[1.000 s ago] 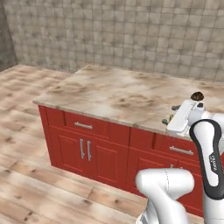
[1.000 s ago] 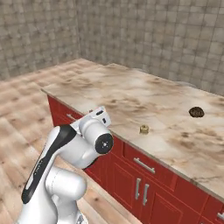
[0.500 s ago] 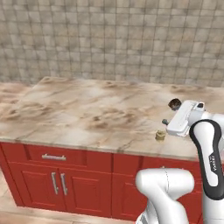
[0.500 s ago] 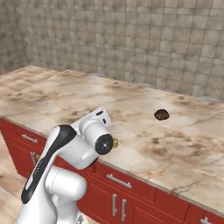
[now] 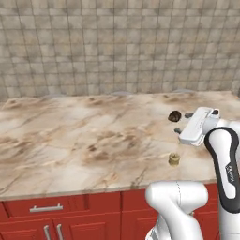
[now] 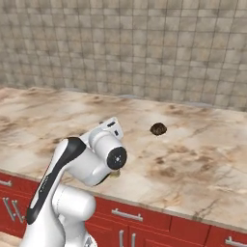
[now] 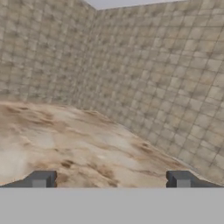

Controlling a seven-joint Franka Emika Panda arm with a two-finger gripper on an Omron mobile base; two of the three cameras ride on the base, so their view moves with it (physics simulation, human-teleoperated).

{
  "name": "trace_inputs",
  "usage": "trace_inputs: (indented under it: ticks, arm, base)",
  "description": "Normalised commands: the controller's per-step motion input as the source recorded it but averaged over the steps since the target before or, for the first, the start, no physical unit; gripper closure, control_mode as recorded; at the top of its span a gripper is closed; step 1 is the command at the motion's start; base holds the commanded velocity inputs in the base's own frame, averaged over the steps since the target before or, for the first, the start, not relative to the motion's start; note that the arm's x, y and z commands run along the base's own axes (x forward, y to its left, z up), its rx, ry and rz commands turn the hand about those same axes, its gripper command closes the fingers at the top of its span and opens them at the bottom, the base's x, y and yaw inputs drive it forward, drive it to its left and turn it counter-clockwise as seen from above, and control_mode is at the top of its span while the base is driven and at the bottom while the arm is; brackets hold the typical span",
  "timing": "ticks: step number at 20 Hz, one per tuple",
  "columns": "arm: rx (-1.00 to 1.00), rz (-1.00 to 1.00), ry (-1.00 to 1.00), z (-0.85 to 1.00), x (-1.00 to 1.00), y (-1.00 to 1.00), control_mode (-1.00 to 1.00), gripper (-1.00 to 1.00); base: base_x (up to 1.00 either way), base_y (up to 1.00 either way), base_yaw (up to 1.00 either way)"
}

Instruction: Pick the candle and candle from the dining table and place them in the open cabinet. Close the cabinet after placing the objects.

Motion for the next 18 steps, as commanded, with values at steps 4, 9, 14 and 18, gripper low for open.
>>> trace_inputs:
  ticks: [4, 9, 14, 18]
  arm:
    - [0.00, 0.00, 0.00, 0.00, 0.00, 0.00, 1.00, -1.00]
    - [0.00, 0.00, 0.00, 0.00, 0.00, 0.00, 1.00, -1.00]
    - [0.00, 0.00, 0.00, 0.00, 0.00, 0.00, 1.00, -1.00]
    - [0.00, 0.00, 0.00, 0.00, 0.00, -0.12, -1.00, -1.00]
  base:
    - [0.40, 0.23, -0.36]
    - [0.51, 0.14, -0.26]
    - [0.34, -0.03, 0.00]
    - [0.13, -0.19, 0.00]
